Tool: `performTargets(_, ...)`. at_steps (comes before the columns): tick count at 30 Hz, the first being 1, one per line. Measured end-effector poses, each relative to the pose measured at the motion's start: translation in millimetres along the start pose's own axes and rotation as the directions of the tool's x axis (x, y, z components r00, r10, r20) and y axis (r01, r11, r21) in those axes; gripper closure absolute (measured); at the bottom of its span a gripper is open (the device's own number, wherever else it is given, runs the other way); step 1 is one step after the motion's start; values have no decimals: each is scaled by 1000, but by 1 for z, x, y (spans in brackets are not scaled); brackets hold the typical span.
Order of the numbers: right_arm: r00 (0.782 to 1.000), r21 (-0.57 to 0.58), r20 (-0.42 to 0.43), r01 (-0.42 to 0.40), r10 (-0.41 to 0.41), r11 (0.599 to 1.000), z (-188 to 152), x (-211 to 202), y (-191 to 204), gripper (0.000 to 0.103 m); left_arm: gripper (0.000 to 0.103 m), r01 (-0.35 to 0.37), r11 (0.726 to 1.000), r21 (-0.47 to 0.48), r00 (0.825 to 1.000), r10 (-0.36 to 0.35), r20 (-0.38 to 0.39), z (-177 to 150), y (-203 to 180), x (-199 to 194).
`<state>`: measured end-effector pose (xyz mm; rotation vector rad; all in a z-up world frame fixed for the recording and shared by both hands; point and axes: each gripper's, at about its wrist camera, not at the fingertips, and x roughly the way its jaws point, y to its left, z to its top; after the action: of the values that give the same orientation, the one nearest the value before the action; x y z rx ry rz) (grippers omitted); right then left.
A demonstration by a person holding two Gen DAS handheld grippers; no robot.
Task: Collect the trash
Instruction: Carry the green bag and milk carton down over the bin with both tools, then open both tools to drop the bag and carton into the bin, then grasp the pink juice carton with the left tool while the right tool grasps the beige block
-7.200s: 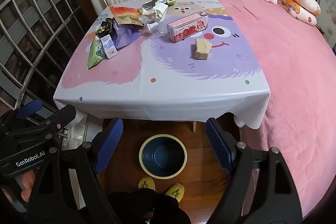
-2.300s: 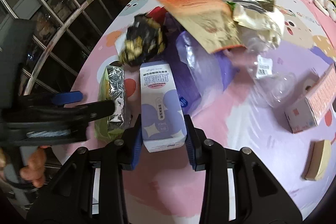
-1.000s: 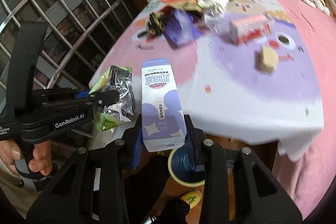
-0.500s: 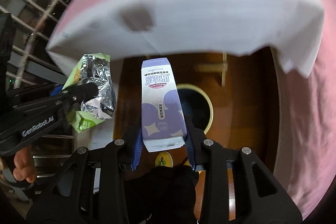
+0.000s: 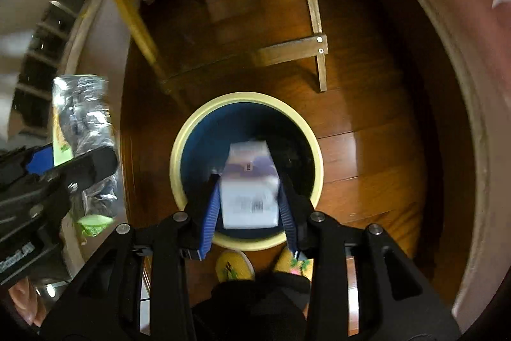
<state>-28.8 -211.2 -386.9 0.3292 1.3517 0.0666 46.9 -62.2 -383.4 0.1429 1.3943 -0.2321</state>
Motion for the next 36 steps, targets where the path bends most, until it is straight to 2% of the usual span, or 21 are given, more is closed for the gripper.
performTargets(2,1000,31,-2,-4,4,1000,6,5,-3,68,40,-6,1000,-3,1000,6,9,-2,4,8)
performTargets(3,1000,48,-1,-1,1,999,4,5,-5,64,33,-5,1000,-4,1000,5,11,-1,8,11)
performTargets(5,1000,63,12,-4,4,998,7,5,-6,60,27,-2,1000,-4,1000,2,16,-3,13,11)
performTargets(12,999,63,49,-15,12,998,1,-30,1,55,22,-1,1000,5,999,0,40,-11,17,-6)
performTargets(17,998,63,65,-11,7,998,-4,-75,15,54,22,19,999,-33,997,-16,75,-15,17,-46)
performTargets(21,997,57,76,-1,-3,998,-5,-124,30,54,22,22,999,-46,994,-17,112,-10,15,-92)
performTargets(30,986,33,167,-8,2,999,3,-266,75,51,22,79,997,0,973,-77,218,3,13,-248)
performTargets(36,966,-8,260,6,-3,1000,12,-347,104,49,22,66,998,9,949,-65,310,12,15,-342)
